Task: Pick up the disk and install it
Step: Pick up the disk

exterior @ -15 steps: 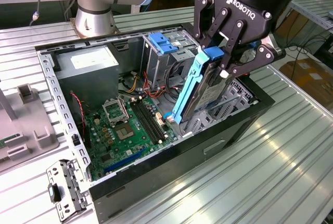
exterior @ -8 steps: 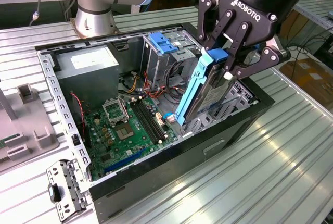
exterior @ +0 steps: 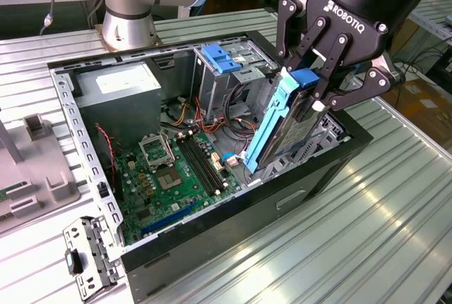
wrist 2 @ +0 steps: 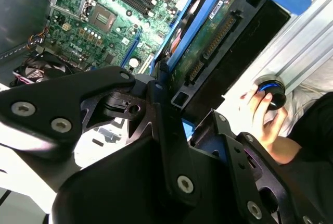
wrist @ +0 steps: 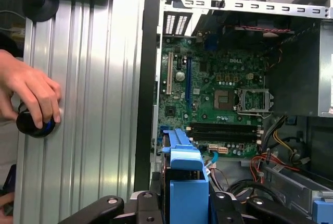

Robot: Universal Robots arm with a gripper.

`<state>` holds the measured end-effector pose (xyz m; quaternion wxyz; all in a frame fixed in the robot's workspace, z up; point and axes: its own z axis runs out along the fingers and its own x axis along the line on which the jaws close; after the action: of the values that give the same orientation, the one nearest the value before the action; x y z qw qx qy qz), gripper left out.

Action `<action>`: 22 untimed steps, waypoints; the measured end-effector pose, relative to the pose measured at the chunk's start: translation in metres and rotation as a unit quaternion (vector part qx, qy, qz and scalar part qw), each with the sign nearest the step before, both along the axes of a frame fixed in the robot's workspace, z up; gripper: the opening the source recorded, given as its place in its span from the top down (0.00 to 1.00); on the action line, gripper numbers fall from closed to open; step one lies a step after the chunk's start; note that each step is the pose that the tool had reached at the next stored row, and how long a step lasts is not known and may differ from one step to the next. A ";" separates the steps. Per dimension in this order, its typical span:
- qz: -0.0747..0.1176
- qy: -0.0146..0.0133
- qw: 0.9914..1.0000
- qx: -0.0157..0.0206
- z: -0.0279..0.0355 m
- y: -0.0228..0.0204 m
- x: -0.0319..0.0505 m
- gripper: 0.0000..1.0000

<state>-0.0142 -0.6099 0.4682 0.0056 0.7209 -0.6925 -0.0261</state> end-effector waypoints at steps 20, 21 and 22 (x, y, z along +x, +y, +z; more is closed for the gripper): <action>0.000 0.000 1.000 0.000 0.0000 -0.0138 0.0180 0.63; 0.000 0.000 1.000 0.000 0.0000 -0.0143 0.0188 0.63; 0.000 0.000 1.000 0.000 0.0000 -0.0148 0.0196 0.63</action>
<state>0.0054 -0.6247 0.4682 0.0057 0.7209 -0.6925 -0.0261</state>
